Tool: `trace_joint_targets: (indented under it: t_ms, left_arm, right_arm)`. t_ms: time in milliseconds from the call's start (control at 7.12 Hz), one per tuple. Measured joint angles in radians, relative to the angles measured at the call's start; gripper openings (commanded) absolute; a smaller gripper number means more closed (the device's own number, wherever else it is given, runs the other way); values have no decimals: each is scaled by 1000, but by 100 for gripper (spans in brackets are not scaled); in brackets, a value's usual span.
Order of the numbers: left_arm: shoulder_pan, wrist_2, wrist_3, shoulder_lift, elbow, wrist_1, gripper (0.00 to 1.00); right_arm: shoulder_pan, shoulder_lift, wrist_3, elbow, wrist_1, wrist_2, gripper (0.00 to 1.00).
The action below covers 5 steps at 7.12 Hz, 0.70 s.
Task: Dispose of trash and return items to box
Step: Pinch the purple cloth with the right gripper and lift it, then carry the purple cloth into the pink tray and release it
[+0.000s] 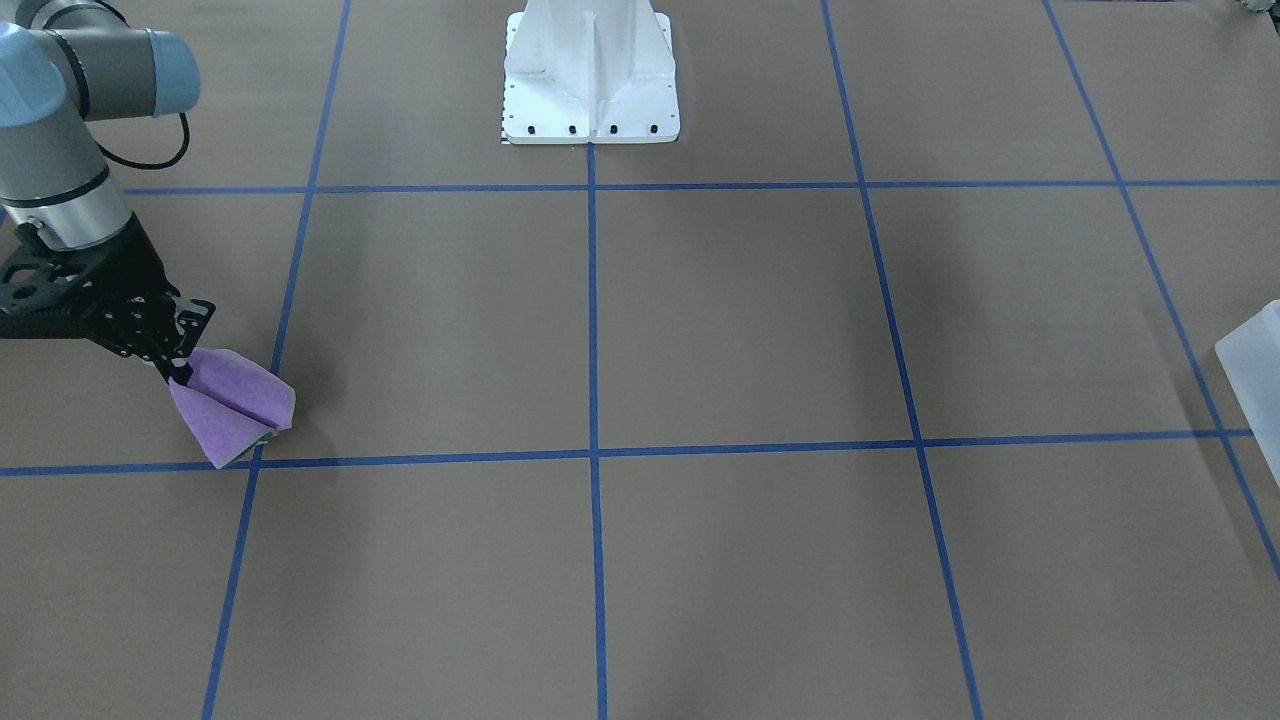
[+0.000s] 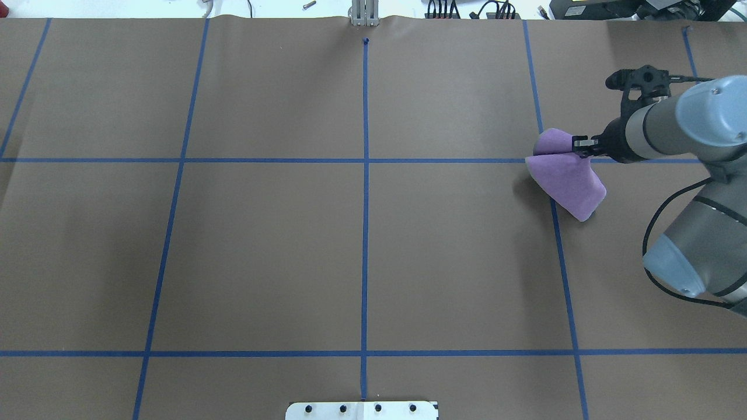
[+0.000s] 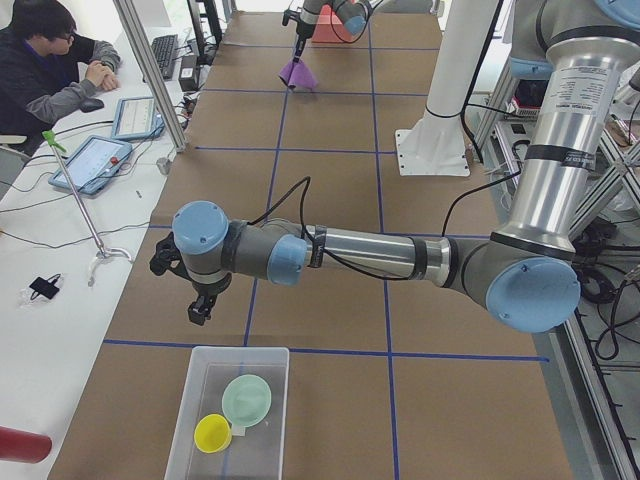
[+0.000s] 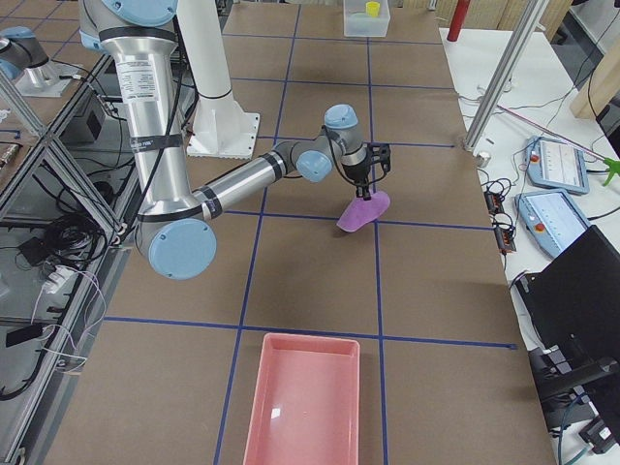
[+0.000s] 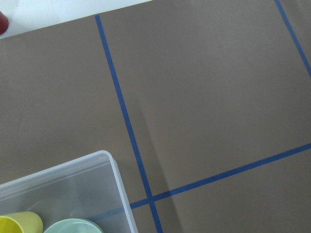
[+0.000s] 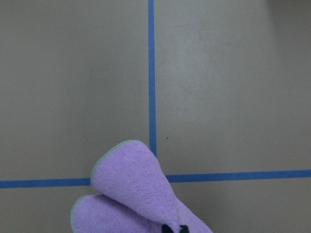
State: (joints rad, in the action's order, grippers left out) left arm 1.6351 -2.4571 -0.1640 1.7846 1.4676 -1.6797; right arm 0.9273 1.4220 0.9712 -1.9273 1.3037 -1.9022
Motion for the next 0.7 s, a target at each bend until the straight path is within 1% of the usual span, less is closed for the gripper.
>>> trace_joint_targets:
  t_ms: [140,281,421,562,702]
  left_arm:
    - [-3,42,-4,-1,8,36,99]
    - [-14,114,-9,-24,20,83,99]
    - [-24,152,-11,-77,32,115,99]
    - [-26,165,-12,-147,82,115,99]
    - [-26,165,-9,-216,149,112,99]
  right_arm:
    - [45,4,-34,-38,50,-40,0]
    - [77,20,-71,-62,74,-62,0]
    - [102,55,-105,-90,82,-82,0]
    - [144,118,-169,-128,83,-126,0]
    - [214,203,-272,-158,79,-187,0]
